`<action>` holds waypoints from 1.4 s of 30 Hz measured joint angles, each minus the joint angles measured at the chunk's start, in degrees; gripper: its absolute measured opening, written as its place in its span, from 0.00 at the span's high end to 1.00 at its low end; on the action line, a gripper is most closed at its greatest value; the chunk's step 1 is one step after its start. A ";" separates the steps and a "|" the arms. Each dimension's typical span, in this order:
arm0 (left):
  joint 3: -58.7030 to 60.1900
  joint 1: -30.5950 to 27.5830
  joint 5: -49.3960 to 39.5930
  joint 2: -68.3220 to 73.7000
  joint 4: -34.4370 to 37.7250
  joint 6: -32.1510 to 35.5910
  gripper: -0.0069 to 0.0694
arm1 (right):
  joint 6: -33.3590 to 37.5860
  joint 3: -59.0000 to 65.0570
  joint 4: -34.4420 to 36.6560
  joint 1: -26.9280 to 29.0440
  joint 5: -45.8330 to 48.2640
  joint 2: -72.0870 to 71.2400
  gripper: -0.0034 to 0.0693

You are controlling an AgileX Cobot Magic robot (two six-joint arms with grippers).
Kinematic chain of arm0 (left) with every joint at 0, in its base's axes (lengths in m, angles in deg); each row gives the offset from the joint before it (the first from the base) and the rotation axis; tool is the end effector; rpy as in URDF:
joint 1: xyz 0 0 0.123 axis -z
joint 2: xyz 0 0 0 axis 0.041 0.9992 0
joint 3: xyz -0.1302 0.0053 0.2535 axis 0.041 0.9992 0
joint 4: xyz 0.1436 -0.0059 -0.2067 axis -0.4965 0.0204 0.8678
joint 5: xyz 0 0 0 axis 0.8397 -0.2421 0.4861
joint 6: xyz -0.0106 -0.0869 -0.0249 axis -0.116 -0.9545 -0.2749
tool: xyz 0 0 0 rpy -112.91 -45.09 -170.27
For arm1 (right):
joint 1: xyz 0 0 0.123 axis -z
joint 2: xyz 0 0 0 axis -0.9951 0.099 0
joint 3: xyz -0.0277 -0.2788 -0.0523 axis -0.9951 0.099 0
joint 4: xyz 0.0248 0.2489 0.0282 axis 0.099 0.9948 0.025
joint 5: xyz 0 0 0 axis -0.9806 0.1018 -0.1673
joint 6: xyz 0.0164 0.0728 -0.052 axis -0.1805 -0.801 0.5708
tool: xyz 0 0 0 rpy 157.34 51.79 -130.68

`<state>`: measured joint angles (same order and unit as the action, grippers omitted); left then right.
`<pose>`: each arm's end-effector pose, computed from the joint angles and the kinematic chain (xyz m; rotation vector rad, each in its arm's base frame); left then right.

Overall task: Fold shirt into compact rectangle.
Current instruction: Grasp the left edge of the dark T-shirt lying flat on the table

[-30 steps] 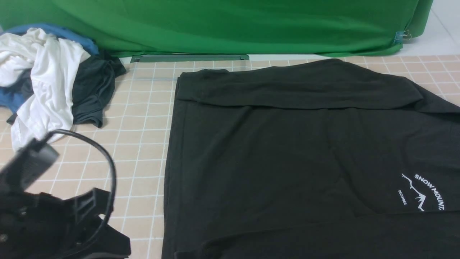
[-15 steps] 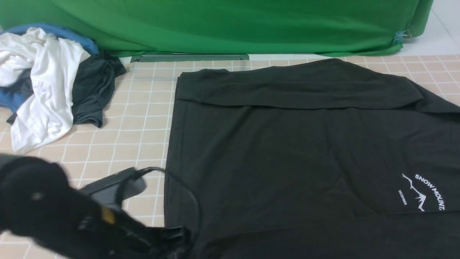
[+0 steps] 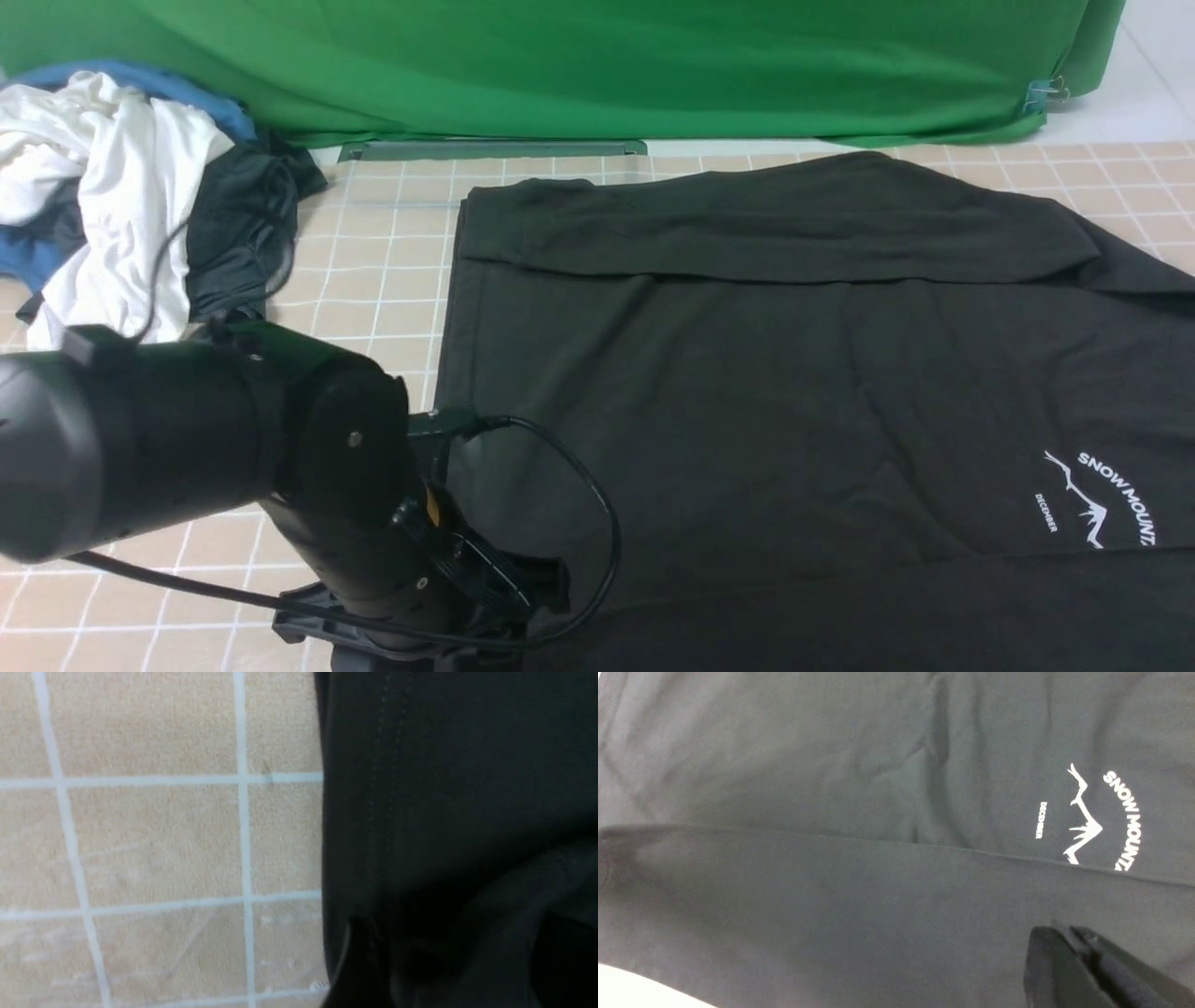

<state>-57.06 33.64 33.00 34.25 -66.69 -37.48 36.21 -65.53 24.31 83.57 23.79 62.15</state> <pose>0.2025 -0.1629 0.1818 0.0875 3.0951 -0.2983 0.1215 0.0216 0.3165 -0.1109 2.5169 0.2848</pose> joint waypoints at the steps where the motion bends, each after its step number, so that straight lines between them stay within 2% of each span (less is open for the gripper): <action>1: -0.01 0.00 0.29 0.63 0.29 0.47 0.28 | 0.00 0.00 0.00 0.00 0.00 0.00 0.91; 4: -0.01 0.00 1.76 2.23 0.56 1.92 0.24 | 0.00 0.00 0.00 0.00 -0.17 0.00 0.90; 8: -0.24 0.00 4.01 3.17 1.03 3.18 0.26 | 0.00 0.00 0.00 0.00 -0.17 0.00 0.90; 19: -0.41 0.00 7.42 3.24 2.03 4.89 0.52 | 0.00 0.00 0.00 0.00 -0.72 0.00 0.87; 25: -0.41 0.00 7.61 3.24 4.80 4.96 0.58 | 0.00 0.00 0.00 0.00 -1.18 0.00 0.86; 32: -0.80 0.00 5.90 3.24 6.42 4.54 0.57 | 0.00 0.00 0.00 0.00 -1.24 0.00 0.85; 37: -3.87 0.00 -0.40 3.24 1.35 4.41 0.52 | 0.00 0.00 0.00 0.00 -2.05 0.00 0.84; 42: -4.24 0.00 -1.53 3.24 -4.79 4.24 0.48 | 0.00 0.00 0.00 0.00 -2.55 0.00 0.83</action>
<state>-61.30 33.64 31.48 37.49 -71.48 -33.23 36.21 -65.53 24.31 83.57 21.24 62.15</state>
